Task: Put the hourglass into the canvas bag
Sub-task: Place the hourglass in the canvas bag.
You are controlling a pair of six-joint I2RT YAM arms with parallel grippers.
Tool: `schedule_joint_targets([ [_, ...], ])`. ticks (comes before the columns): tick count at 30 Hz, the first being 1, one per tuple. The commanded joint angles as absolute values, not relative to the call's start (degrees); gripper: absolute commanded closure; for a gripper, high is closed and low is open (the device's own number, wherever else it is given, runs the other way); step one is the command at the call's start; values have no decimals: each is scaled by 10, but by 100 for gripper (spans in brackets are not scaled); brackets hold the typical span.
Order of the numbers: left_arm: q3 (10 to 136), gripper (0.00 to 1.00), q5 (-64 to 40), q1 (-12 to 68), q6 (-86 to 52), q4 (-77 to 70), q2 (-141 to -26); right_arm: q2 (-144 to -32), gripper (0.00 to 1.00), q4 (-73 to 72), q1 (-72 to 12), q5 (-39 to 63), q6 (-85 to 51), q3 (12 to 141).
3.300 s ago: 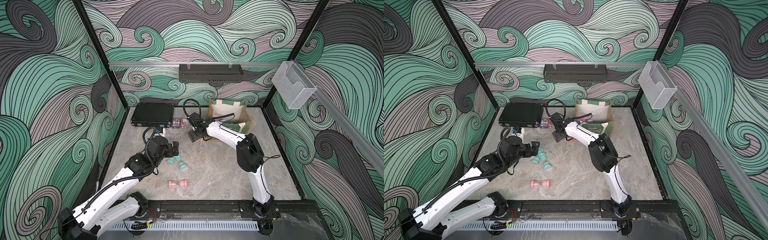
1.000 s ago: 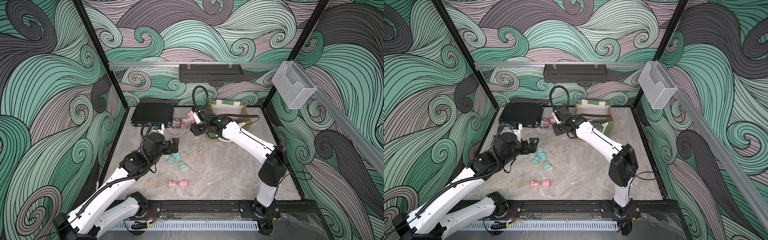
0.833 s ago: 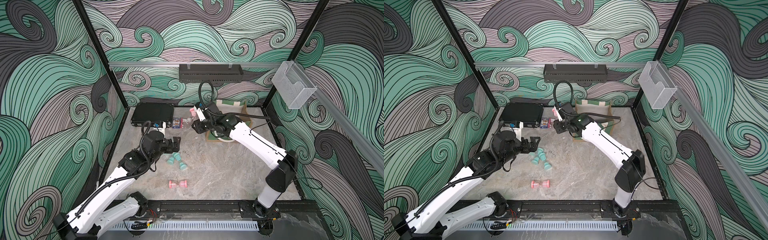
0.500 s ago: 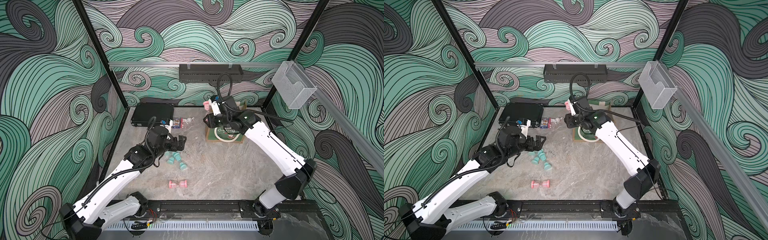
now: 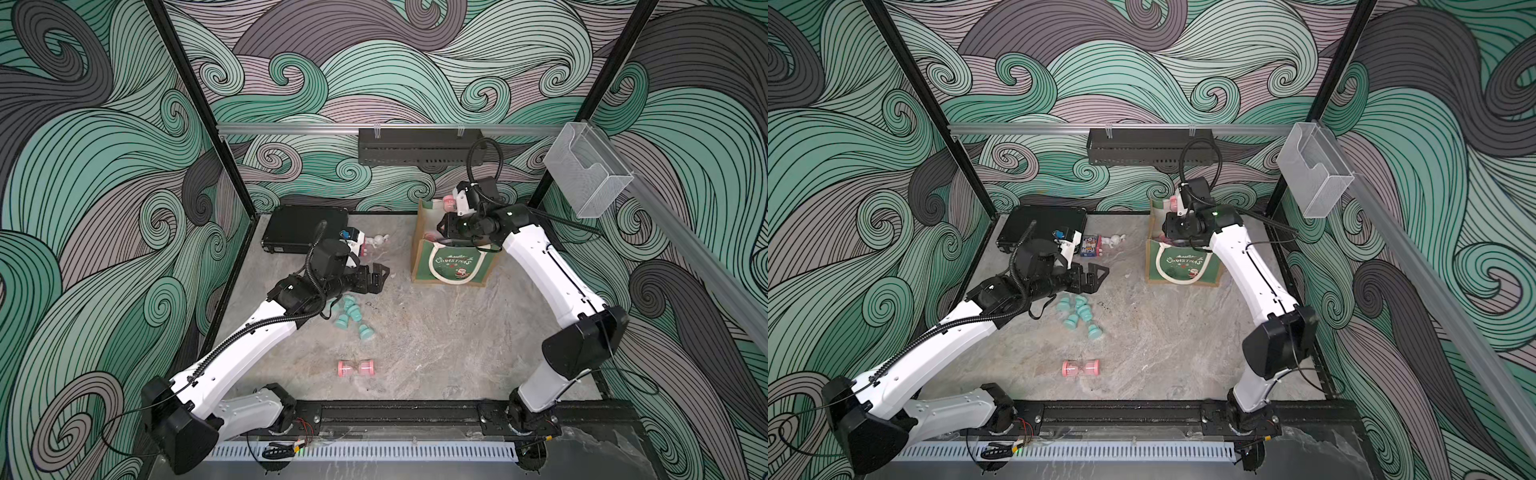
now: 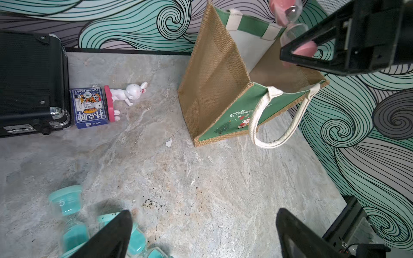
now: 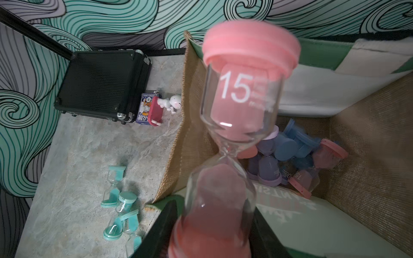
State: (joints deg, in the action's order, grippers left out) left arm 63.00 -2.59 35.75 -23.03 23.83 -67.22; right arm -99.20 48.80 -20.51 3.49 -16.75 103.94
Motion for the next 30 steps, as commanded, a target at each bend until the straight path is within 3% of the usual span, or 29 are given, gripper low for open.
schedule_joint_targets([
  [1,650,1,-44,355,-224,211,-690,-1023,76,493,-194,48,-174,1066],
  [21,649,1,-7,353,-245,211,-703,-1173,76,490,-170,-7,-169,1087],
  [24,650,1,-3,353,-245,213,-703,-1159,71,460,-170,-18,-168,1056],
  [30,653,1,-1,353,-252,214,-704,-1128,50,453,-170,-19,-165,1050],
])
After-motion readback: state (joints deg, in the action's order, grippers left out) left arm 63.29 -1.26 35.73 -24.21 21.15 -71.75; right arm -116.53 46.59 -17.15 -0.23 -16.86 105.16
